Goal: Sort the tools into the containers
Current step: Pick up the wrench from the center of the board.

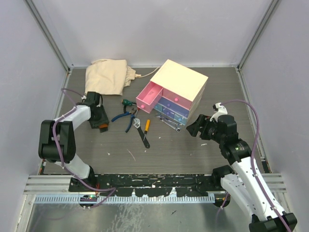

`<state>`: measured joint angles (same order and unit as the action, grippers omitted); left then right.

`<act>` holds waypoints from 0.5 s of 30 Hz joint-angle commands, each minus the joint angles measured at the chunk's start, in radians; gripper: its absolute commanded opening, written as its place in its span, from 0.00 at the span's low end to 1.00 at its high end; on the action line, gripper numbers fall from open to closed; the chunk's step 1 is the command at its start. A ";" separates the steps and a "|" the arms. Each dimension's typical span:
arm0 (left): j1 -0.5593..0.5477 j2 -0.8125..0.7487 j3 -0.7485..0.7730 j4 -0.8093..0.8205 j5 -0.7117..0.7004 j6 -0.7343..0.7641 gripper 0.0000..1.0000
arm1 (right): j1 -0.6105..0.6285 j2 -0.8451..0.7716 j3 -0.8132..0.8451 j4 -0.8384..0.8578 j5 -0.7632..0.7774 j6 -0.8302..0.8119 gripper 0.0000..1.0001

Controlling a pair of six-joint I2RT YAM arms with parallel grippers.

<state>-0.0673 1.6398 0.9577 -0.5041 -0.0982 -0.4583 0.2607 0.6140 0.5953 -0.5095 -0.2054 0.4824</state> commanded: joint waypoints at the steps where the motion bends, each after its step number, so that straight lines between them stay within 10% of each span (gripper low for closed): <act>1: 0.003 -0.130 -0.006 -0.008 0.052 -0.019 0.43 | 0.002 -0.007 0.020 0.032 0.010 0.011 0.79; 15: -0.107 -0.466 0.058 -0.058 0.149 0.055 0.46 | 0.002 -0.010 0.020 0.040 0.020 0.033 0.79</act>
<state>-0.1276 1.2751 0.9436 -0.5701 -0.0105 -0.4393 0.2607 0.6147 0.5953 -0.5095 -0.1955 0.5011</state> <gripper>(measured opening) 0.490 0.788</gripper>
